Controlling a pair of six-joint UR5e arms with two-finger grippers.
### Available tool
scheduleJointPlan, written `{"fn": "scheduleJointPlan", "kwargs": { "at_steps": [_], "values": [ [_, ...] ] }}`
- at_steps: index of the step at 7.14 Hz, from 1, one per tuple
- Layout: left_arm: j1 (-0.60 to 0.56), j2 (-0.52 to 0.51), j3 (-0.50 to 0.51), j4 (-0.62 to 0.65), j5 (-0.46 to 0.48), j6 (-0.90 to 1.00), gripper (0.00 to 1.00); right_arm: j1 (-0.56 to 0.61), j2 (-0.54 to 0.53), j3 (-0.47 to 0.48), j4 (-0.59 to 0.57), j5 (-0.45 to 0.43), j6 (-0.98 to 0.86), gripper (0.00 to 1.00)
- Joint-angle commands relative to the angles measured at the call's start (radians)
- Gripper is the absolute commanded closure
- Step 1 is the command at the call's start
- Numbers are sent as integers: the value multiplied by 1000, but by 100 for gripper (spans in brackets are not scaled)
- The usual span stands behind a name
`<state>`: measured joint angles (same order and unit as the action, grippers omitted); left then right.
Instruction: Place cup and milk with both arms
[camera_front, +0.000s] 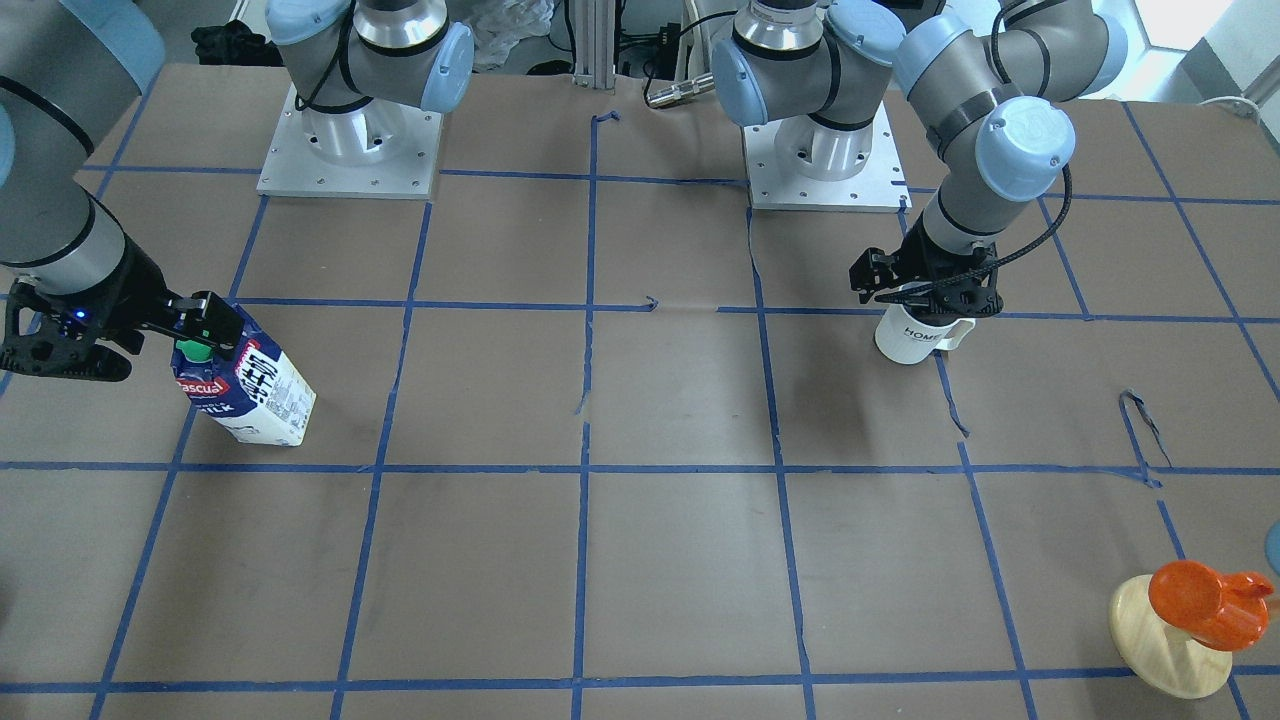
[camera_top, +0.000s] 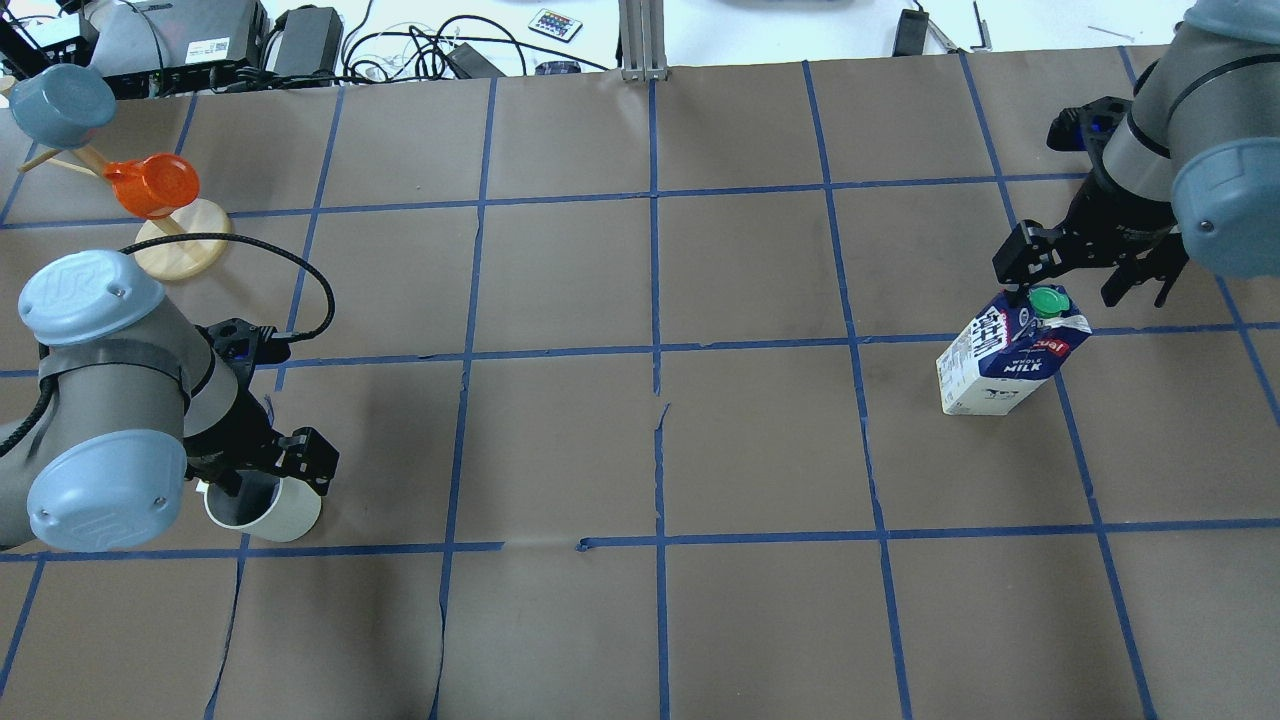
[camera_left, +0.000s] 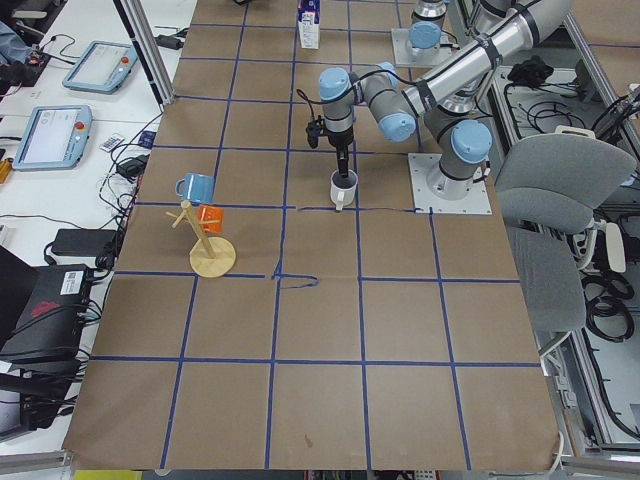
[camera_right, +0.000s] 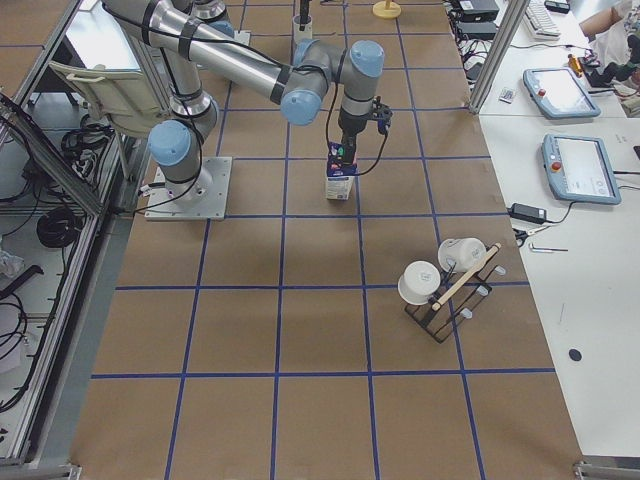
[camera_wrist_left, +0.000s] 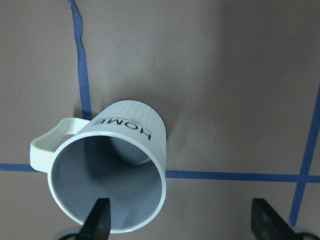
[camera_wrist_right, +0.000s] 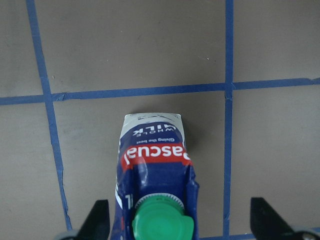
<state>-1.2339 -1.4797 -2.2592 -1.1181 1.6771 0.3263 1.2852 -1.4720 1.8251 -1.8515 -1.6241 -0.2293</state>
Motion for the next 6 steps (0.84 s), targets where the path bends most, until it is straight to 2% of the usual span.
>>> {"fn": "scheduleJointPlan", "kwargs": {
  "at_steps": [1, 2, 3, 4, 6],
  "values": [
    [7, -25, -20, 47, -4, 10, 8, 5, 13, 6, -25, 3, -1, 0],
    [7, -34, -17, 52, -1, 10, 44, 5, 13, 6, -23, 6, 2, 5],
    [7, -39, -13, 61, 1, 11, 81, 5, 13, 5, -22, 24, 5, 16],
    [7, -42, -13, 63, 4, 11, 100, 3, 12, 5, -17, 55, 7, 18],
    [7, -44, -13, 63, 3, 11, 100, 3, 12, 5, -9, 50, 8, 22]
  ]
}}
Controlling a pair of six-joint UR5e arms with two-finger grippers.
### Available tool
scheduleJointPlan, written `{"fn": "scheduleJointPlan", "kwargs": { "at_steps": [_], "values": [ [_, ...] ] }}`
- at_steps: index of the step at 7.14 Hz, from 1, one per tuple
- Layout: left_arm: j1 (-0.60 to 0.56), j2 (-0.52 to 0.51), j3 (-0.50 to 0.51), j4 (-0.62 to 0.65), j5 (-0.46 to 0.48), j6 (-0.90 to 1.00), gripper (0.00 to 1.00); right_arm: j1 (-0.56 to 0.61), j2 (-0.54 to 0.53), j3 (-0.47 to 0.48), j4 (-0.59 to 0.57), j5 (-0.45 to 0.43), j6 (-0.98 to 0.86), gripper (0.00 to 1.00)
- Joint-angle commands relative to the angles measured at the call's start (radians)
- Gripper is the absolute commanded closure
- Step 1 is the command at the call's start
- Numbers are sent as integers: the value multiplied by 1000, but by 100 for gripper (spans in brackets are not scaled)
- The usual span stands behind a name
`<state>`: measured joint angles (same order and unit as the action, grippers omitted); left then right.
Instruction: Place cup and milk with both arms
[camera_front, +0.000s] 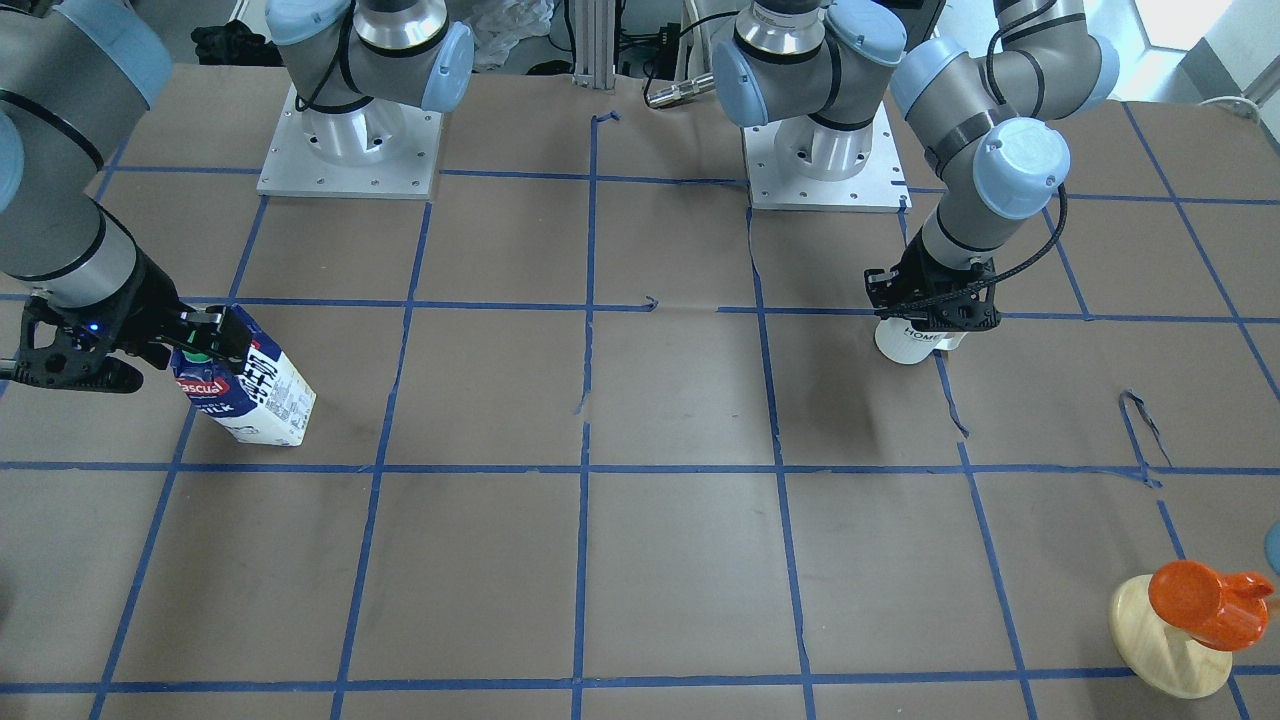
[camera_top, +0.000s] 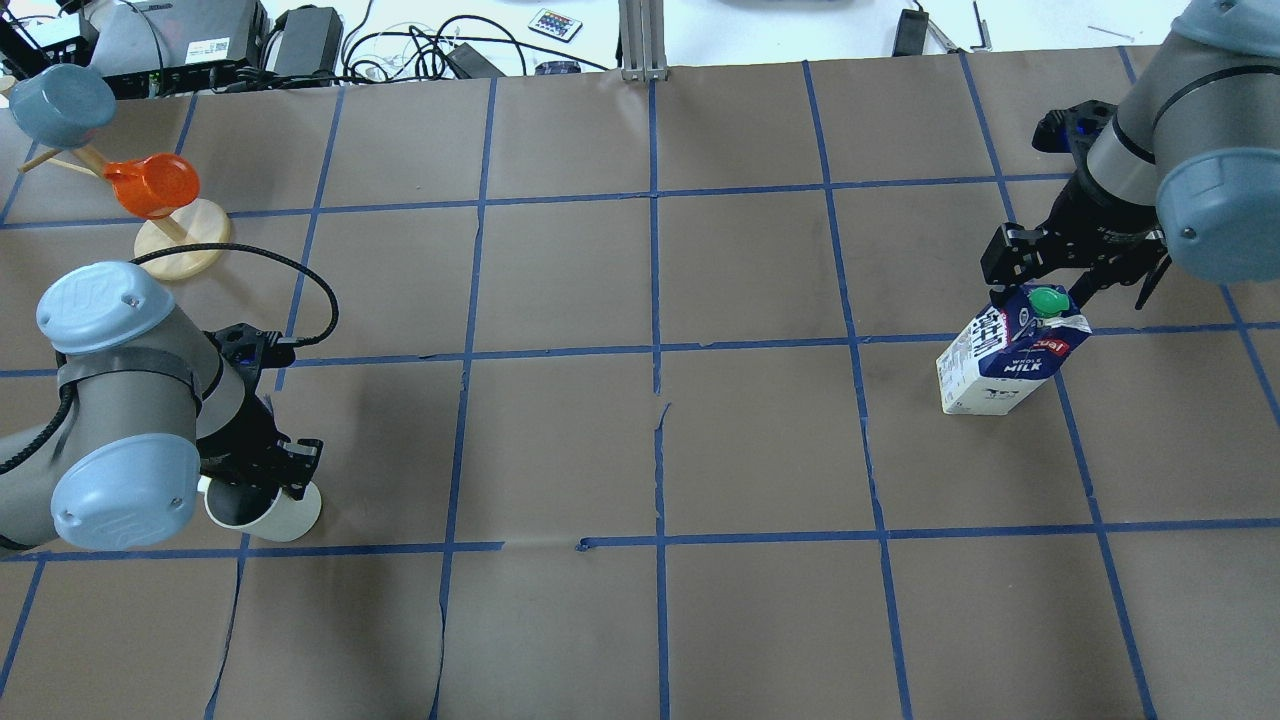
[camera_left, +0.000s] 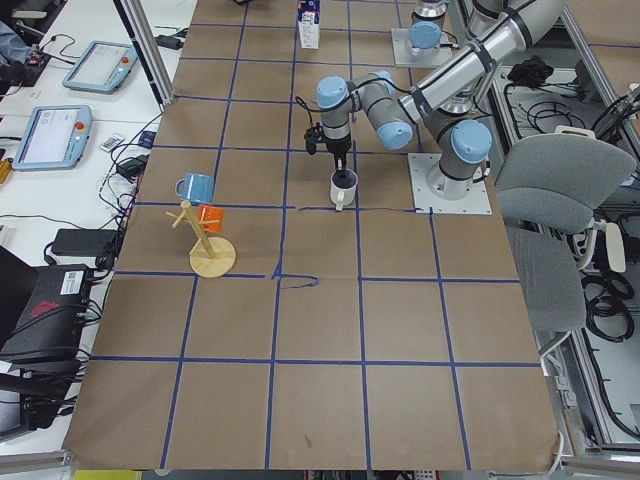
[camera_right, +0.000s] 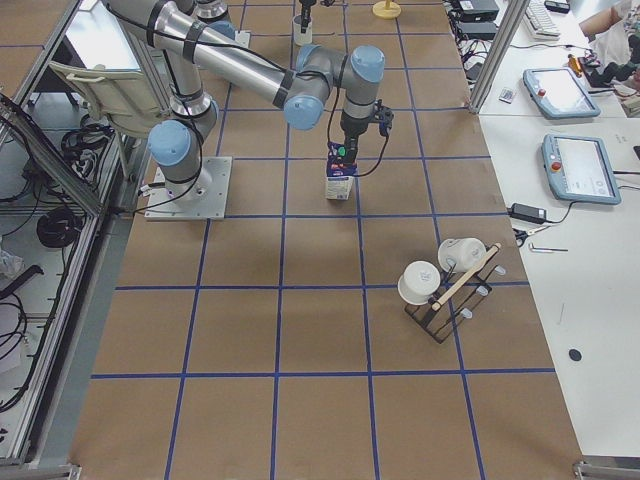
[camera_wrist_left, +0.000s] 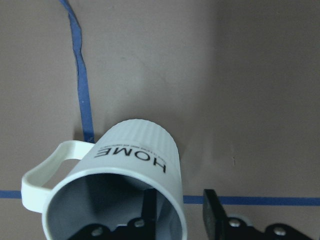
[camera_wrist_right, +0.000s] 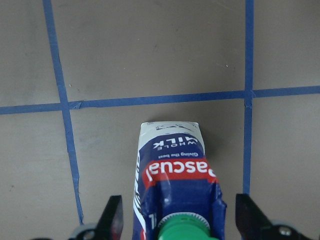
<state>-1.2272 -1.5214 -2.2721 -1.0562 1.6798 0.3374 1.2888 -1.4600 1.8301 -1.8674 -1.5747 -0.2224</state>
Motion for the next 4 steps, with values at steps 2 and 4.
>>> {"fn": "scheduleJointPlan", "kwargs": {
  "at_steps": [2, 4],
  "values": [
    [0, 0, 5, 2, 3, 0, 100, 0, 1, 0, 37, -1, 1, 21],
    [-11, -9, 81, -78, -2, -44, 100, 0, 0, 0, 54, -2, 3, 22]
  ]
}}
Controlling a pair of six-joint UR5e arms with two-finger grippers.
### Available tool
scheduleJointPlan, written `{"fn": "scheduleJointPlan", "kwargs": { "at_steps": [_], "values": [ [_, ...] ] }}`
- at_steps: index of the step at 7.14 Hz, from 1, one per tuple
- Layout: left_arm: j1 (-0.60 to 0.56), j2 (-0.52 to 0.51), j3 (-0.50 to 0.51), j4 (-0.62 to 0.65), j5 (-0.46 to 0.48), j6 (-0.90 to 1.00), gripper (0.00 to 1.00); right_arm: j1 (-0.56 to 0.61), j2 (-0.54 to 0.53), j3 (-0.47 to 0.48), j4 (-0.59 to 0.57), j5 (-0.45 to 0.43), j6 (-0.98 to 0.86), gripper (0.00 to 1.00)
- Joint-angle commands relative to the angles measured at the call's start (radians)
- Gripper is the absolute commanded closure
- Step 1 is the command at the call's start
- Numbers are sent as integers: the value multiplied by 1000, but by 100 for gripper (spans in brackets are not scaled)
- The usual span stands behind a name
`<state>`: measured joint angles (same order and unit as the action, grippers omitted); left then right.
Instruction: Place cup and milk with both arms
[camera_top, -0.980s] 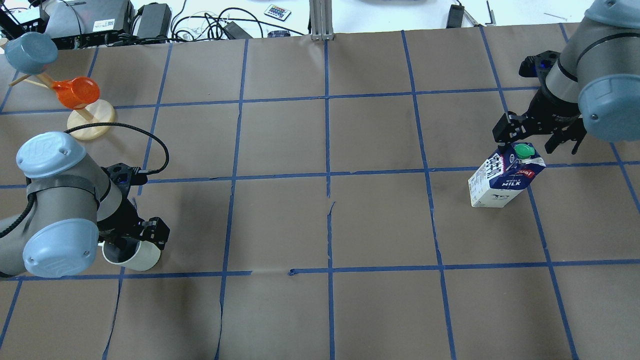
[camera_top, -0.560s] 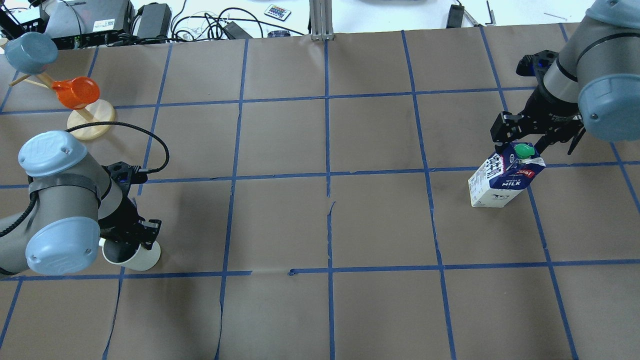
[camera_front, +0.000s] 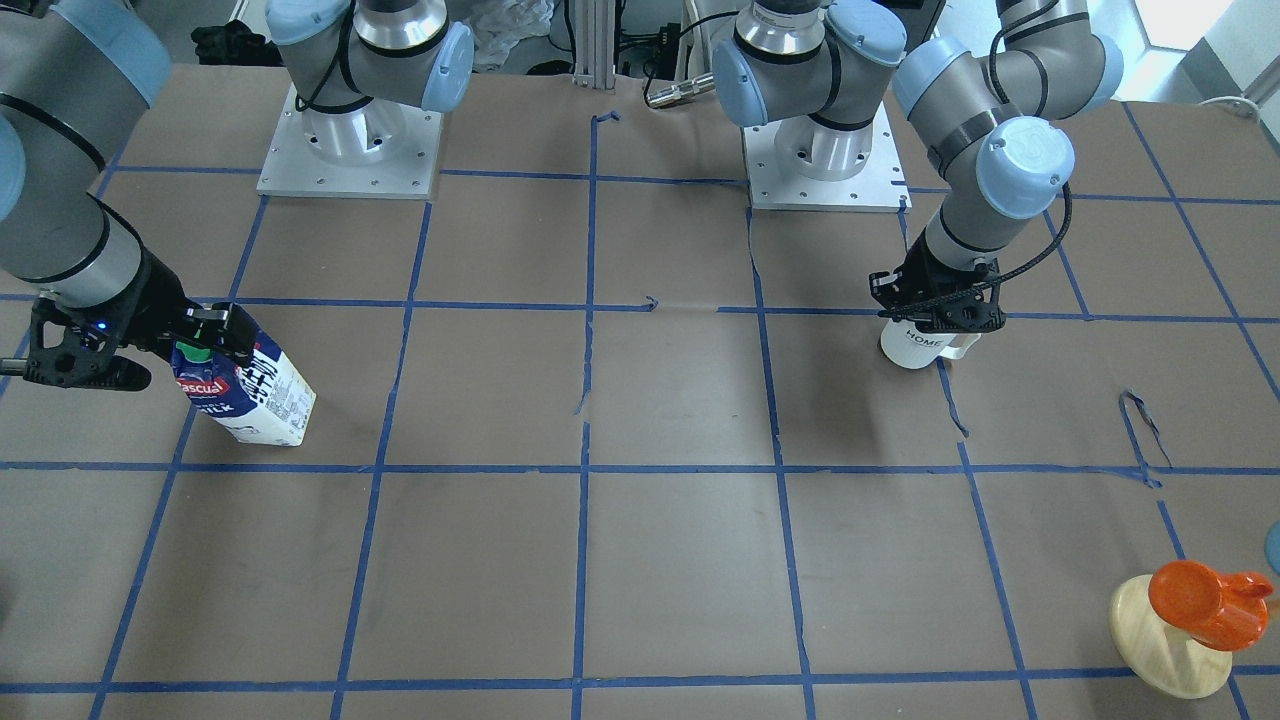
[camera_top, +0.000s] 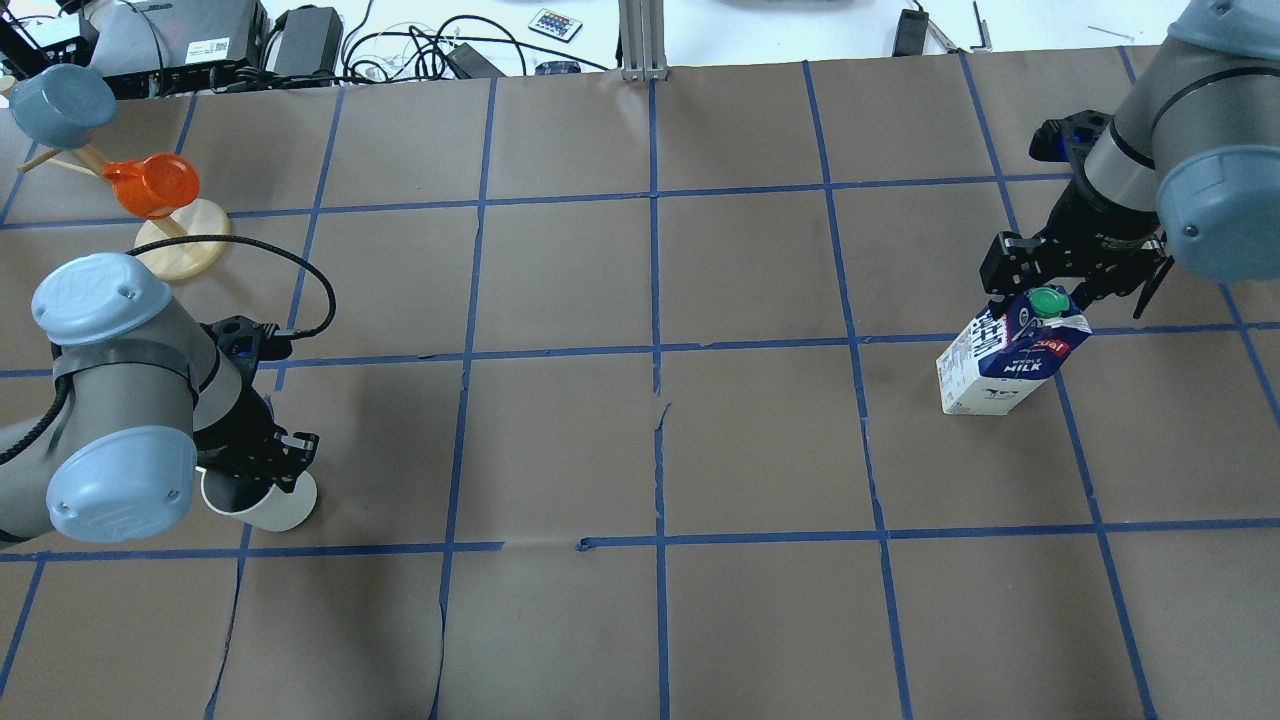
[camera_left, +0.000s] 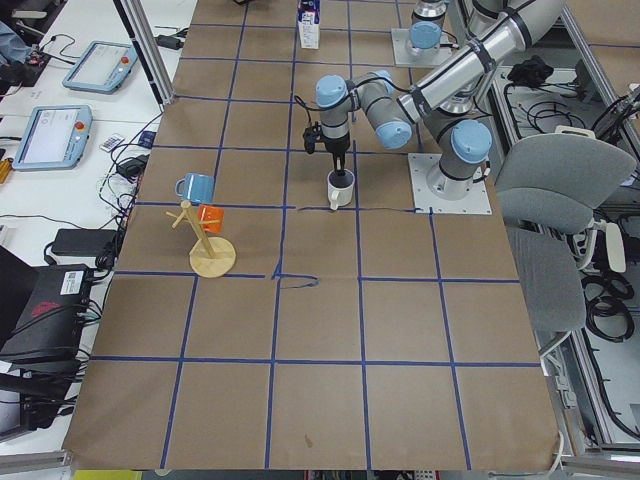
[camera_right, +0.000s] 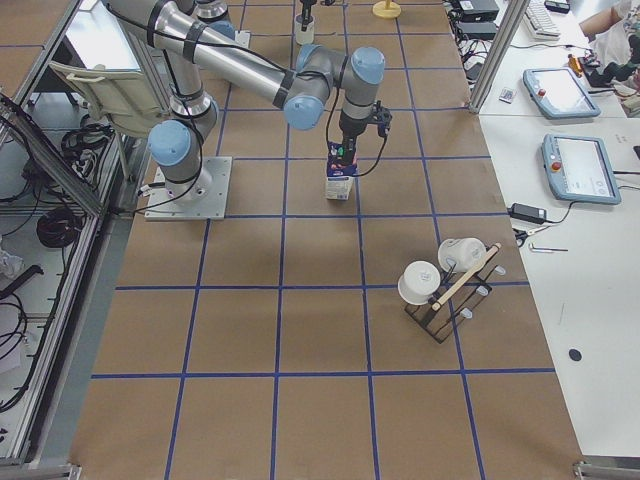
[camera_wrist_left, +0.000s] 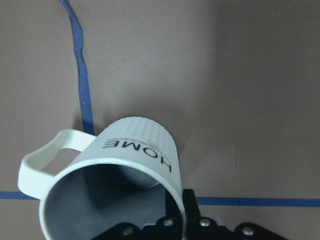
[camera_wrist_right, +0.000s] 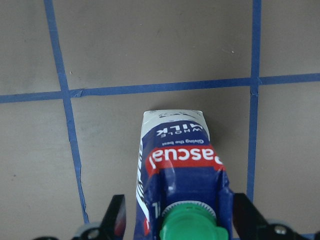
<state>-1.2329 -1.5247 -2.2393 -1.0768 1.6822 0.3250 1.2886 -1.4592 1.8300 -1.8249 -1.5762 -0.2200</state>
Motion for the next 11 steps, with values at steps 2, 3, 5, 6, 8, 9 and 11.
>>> {"fn": "scheduleJointPlan", "kwargs": {
  "at_steps": [2, 3, 5, 6, 8, 9, 11],
  "values": [
    [-67, -38, 130, -140, -12, -185, 100, 0, 0, -5, 12, -8, 1, 48],
    [-126, -69, 157, -126, -13, -278, 100, 0, 0, -9, 7, -10, -1, 60],
    [-247, -142, 274, -143, -59, -459, 100, 0, -3, -11, 12, -12, -1, 89],
    [-326, -169, 311, -143, -76, -574, 100, 0, -9, -14, 12, -12, 1, 88],
    [-422, -239, 389, -143, -102, -742, 100, 5, -6, -75, 62, 7, 2, 87],
    [-471, -277, 453, -143, -158, -849, 100, 6, -3, -101, 87, 54, 4, 87],
    [-587, -356, 547, -181, -154, -978, 100, 6, -3, -103, 101, 68, 14, 86]
  ]
}}
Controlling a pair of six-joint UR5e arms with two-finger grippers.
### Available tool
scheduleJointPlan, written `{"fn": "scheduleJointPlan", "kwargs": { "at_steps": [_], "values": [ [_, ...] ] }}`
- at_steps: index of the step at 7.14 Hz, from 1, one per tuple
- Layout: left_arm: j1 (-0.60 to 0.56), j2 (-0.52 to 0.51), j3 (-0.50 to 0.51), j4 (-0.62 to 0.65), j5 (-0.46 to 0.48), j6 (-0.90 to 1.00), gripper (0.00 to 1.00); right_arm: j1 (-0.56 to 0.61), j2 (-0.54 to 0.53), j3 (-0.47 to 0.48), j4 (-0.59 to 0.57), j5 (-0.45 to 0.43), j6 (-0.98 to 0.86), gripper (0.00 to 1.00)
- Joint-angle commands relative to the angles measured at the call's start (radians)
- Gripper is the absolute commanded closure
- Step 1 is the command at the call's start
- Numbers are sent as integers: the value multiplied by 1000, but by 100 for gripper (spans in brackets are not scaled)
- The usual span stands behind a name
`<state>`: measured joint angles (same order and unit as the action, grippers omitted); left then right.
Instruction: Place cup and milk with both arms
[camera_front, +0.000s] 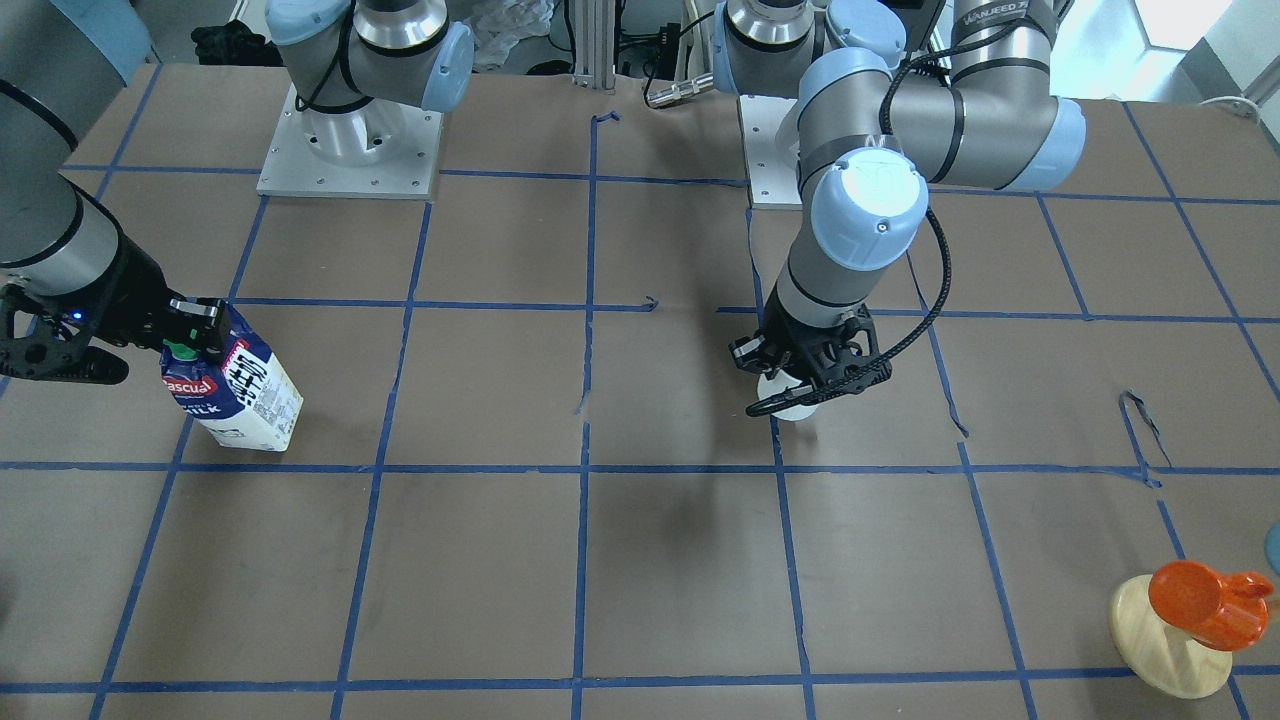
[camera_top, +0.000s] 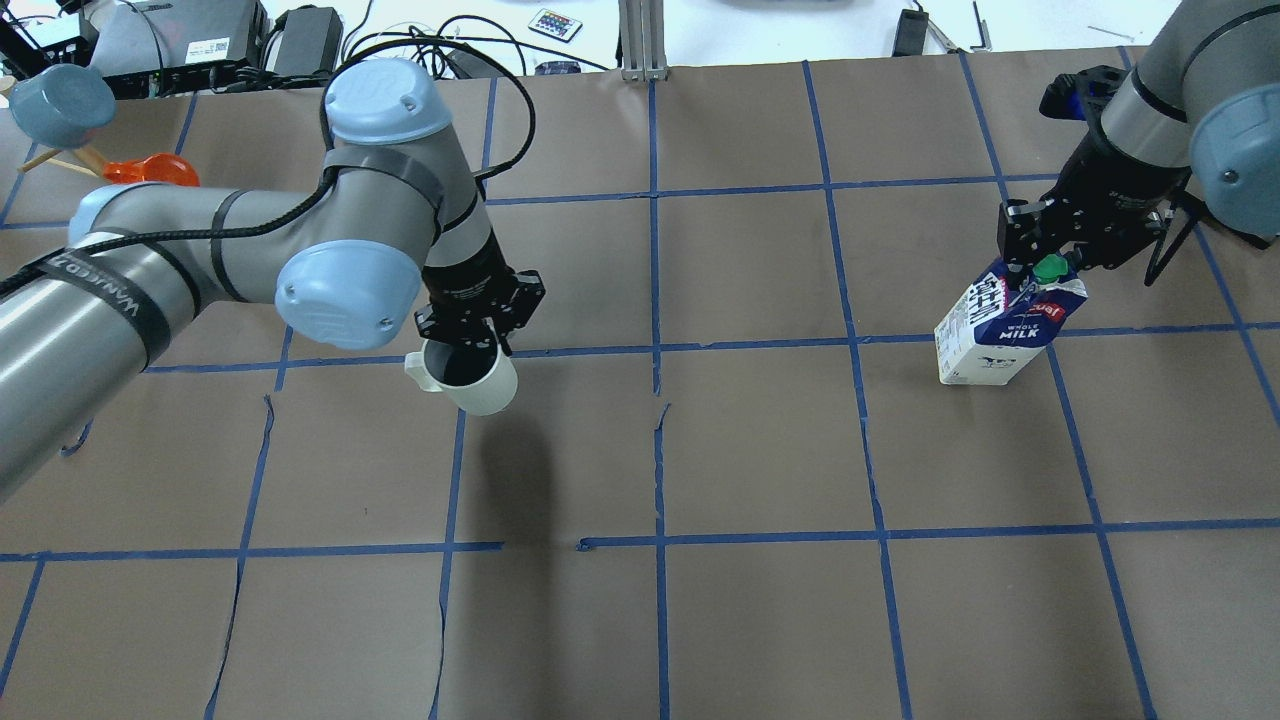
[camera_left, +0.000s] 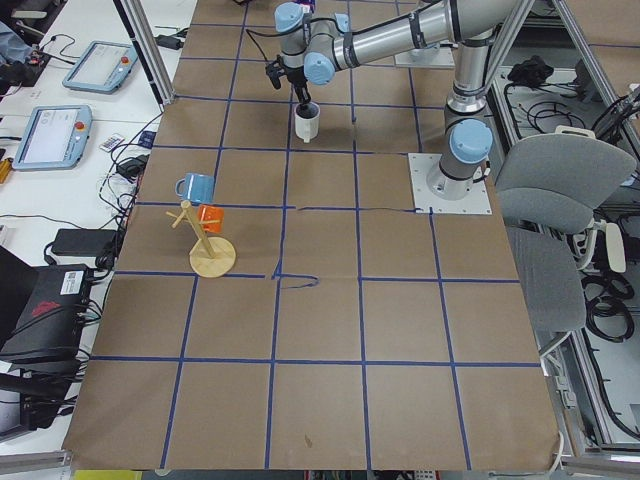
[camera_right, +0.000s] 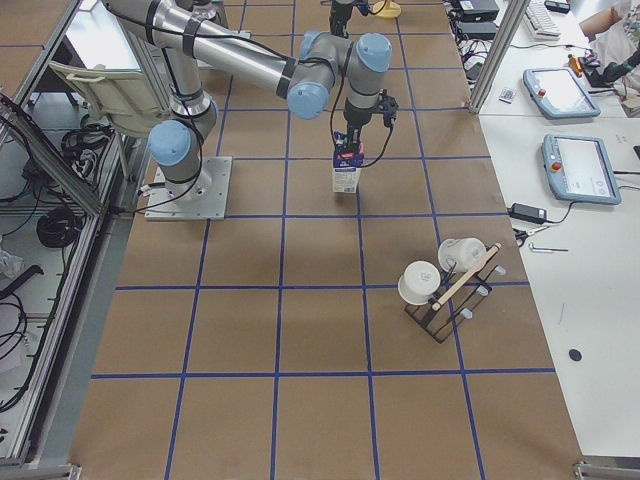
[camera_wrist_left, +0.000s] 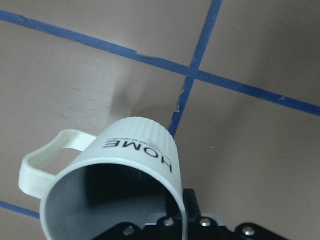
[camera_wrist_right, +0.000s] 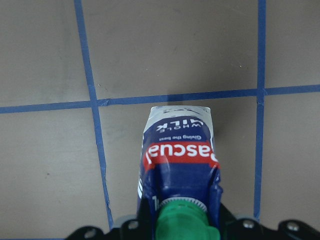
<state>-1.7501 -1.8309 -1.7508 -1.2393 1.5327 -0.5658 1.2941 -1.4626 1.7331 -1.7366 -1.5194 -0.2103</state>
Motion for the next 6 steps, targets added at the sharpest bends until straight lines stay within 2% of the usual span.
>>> {"fn": "scheduleJointPlan", "kwargs": {
  "at_steps": [1, 4, 6],
  "values": [
    [-90, -80, 89, -17, -12, -123, 100, 4, 2, -6, 12, 24, 21, 85],
    [-204, -178, 223, -17, -11, -287, 100, 62, 7, -4, 9, 34, 107, 85],
    [-255, -232, 254, -14, -9, -313, 100, 125, 10, -1, 0, 24, 176, 85]
  ]
}}
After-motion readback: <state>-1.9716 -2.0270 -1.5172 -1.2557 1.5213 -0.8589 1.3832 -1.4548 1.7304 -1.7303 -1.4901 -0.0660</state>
